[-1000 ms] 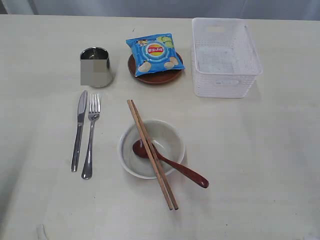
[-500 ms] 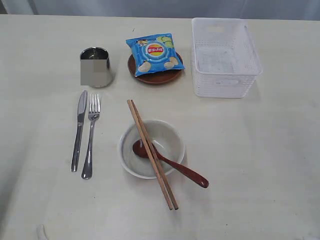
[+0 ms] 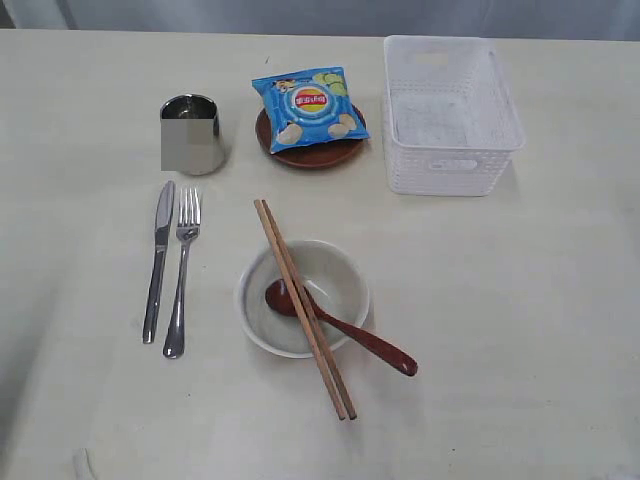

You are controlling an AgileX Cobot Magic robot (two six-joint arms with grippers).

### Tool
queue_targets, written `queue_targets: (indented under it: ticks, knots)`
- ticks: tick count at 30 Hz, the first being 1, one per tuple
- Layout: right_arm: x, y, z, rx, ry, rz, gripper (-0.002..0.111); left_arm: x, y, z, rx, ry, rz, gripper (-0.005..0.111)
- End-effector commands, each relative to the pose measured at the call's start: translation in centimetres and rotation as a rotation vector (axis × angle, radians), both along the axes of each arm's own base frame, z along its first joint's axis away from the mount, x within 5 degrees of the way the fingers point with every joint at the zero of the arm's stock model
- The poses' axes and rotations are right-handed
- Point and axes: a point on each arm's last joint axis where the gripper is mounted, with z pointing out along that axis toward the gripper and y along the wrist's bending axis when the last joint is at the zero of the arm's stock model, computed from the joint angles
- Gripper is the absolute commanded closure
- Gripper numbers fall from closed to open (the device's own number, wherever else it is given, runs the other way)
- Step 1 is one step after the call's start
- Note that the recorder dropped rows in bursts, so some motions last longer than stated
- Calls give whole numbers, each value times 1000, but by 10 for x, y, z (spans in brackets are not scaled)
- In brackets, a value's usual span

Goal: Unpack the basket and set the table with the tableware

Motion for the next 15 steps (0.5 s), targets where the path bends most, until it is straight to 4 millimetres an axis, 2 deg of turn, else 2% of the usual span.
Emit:
queue_targets:
  ticks: [1, 3, 7, 12, 15]
  knots:
    - [-49, -11, -29, -32, -83, -44, 108, 0, 0, 0, -5, -11, 1, 107]
    - [-70, -12, -42, -13, -145, -46, 108, 0, 0, 0, -5, -11, 1, 107]
    - [-100, -13, -54, 27, -283, -46, 108, 0, 0, 0, -5, -11, 1, 107]
    - [-119, -15, -52, 49, -383, -49, 108, 0, 0, 0, -5, -11, 1, 107]
    - [-119, -14, -52, 74, -373, -49, 108, 0, 0, 0, -5, -11, 1, 107]
